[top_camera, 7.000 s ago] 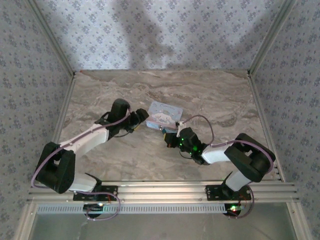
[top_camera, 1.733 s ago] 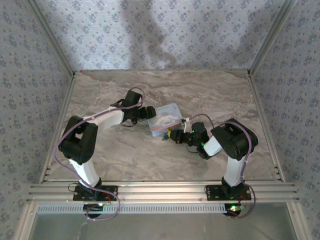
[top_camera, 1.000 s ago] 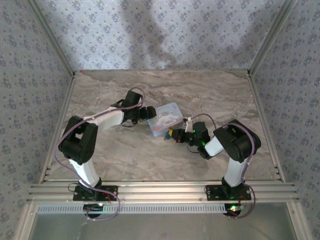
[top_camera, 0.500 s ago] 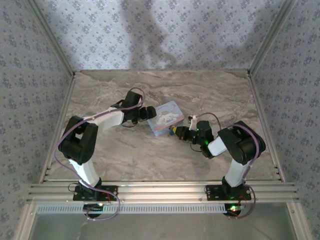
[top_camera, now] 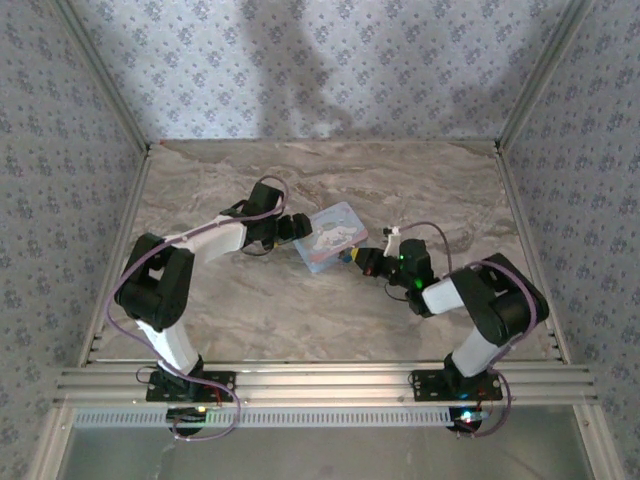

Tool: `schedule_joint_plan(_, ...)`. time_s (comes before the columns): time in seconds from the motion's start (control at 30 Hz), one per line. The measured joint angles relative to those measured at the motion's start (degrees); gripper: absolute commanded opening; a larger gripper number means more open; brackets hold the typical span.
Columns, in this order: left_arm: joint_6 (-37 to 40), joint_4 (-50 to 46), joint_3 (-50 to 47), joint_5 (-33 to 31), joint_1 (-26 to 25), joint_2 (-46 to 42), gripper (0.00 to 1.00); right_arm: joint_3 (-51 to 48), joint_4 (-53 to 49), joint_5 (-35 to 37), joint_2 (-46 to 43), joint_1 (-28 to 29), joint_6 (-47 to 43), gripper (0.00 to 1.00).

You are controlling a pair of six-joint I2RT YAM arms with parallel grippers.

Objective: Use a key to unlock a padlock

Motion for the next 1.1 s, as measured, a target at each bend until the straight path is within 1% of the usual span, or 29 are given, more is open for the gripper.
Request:
schedule_joint_plan(0.07,0.02,-0.72,0.00,-0.02,0.09,-0.46,0.85,-0.15,-2.19,0.31,-2.84,-0.13,-0.90,0.04)
schedule_joint_plan(0.23,0.66,-2.80,0.00,-0.04,0.83,-2.80,0.97,-0.35,-10.88,1.33,-11.91,-0.39,-4.17,0.04)
schedule_joint_plan(0.33,1.05,-2.84,0.02,-0.17,1.20,-4.74,0.98,-0.33,-13.66,1.57,-14.34,-0.39,-5.92,0.04)
schedule_joint_plan(0.37,1.38,-3.21,0.00,-0.66,1.40,-5.55,0.98,0.09,-19.78,2.12,-17.16,-0.33,-7.56,0.04)
schedule_joint_plan(0.47,2.49,-3.72,-0.15,-2.34,1.60,-10.40,0.98,0.72,-32.02,3.32,-28.65,-0.22,-11.04,0.04)
schedule_joint_plan(0.57,3.72,-2.97,-1.20,-3.89,1.75,-16.72,0.98,3.32,-40.79,3.69,-36.11,0.26,-13.62,0.05)
schedule_joint_plan(0.67,4.79,-1.84,-4.13,-4.96,1.84,-22.40,0.98,5.44,-49.72,4.15,-41.55,1.01,-15.47,0.05)
schedule_joint_plan(0.87,5.22,-0.94,-13.00,-6.34,1.84,-30.67,0.98,8.00,-67.36,4.74,-48.30,2.86,-16.79,0.05)
schedule_joint_plan(1.1,6.71,1.75,-21.00,-6.45,1.81,-42.18,0.98,11.19,-82.66,4.98,-50.60,5.68,-15.43,0.04)
